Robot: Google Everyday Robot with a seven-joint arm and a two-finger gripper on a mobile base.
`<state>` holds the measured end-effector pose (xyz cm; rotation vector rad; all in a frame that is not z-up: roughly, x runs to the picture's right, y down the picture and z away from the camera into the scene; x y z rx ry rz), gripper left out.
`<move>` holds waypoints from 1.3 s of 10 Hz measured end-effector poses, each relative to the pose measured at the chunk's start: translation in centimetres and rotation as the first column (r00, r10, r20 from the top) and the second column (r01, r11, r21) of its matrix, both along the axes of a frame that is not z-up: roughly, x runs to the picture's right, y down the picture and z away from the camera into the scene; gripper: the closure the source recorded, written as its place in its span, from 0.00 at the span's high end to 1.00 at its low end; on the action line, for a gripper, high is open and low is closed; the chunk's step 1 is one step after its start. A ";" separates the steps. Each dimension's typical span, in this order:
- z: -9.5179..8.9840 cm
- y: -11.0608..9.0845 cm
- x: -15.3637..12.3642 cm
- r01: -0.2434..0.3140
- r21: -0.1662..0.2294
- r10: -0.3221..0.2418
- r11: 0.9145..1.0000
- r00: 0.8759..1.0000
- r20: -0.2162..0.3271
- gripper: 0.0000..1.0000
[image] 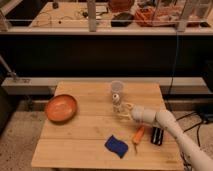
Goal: Stand the bottle upright
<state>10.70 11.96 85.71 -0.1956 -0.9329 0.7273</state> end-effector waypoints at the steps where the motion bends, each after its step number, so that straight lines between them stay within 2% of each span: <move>1: 0.0 0.1 0.0 0.001 -0.001 -0.001 1.000 1.000 0.000 0.09; 2: 0.0 0.1 0.0 0.001 -0.001 -0.001 1.000 1.000 0.000 0.10; 4: 0.0 0.2 -0.2 0.004 -0.002 -0.004 1.000 1.000 0.002 0.24; 8: 0.2 0.6 -0.1 0.009 -0.006 -0.009 1.000 1.000 0.004 0.65; 11: 0.2 0.8 0.0 0.015 -0.007 -0.015 1.000 1.000 0.005 0.80; 13: 0.3 1.2 -0.1 0.024 -0.011 -0.024 1.000 1.000 0.010 0.80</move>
